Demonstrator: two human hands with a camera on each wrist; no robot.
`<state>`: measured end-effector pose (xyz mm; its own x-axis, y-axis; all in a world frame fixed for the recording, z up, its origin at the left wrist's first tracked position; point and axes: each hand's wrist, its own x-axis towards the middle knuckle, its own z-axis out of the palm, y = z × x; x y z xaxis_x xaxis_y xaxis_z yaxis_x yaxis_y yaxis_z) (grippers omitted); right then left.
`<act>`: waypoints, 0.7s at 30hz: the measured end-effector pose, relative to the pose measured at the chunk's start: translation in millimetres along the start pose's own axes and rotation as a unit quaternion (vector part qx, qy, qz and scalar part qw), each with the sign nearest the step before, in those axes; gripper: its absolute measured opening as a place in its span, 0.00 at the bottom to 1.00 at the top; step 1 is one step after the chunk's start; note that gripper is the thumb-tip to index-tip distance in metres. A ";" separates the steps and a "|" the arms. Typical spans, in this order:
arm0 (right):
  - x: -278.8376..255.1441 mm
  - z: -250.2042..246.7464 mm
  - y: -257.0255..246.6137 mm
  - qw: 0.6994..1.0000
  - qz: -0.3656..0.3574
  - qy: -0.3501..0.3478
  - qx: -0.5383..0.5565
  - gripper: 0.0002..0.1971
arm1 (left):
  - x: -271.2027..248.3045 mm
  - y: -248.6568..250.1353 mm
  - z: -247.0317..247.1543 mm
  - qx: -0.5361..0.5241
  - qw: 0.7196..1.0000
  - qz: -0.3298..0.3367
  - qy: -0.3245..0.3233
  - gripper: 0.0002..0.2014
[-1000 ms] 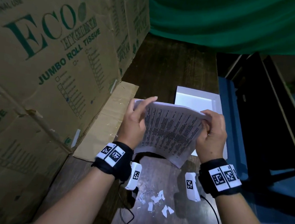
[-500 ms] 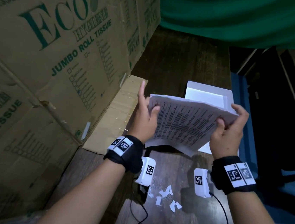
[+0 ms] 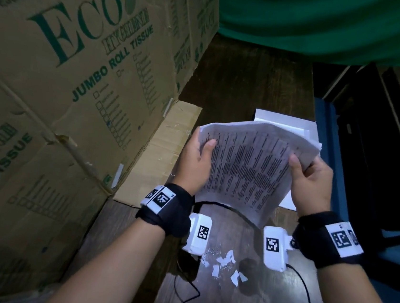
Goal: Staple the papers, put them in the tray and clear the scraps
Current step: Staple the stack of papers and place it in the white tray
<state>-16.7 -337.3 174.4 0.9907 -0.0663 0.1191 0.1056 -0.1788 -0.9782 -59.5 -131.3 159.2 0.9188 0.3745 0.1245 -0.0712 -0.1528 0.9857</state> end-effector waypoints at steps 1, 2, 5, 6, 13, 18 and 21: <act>-3.7 1.6 4.9 1.000 0.008 0.003 0.003 0.14 | -2.6 -4.0 -0.9 0.002 1.000 0.004 0.009 0.10; -7.1 3.1 11.8 1.000 0.023 0.004 0.002 0.13 | -5.8 -8.5 -1.5 0.002 1.000 -0.001 0.009 0.11; -15.6 7.5 31.0 0.997 0.080 0.004 -0.003 0.07 | -12.1 -24.9 1.2 0.022 0.999 -0.038 -0.018 0.11; -16.5 8.7 33.4 0.996 0.093 0.005 -0.007 0.07 | -12.4 -28.3 2.2 0.028 0.998 -0.048 -0.023 0.09; -2.2 28.2 22.1 0.998 0.030 0.051 -0.015 0.10 | 21.4 -13.3 -17.0 0.060 0.998 -0.032 0.012 0.13; -55.9 66.8 44.7 0.992 0.061 0.093 -0.054 0.13 | 53.2 10.0 -70.0 0.117 0.992 0.010 0.052 0.16; -114.8 115.8 82.6 0.969 0.155 -0.117 -0.155 0.10 | 61.6 11.0 -100.6 0.140 0.988 0.018 0.063 0.16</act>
<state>-111.8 -230.7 60.2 0.9671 0.0536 -0.2487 -0.1946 -0.4737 -0.8589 -42.8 -17.9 189.1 0.8607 0.4729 0.1887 0.0241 -0.4080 0.9126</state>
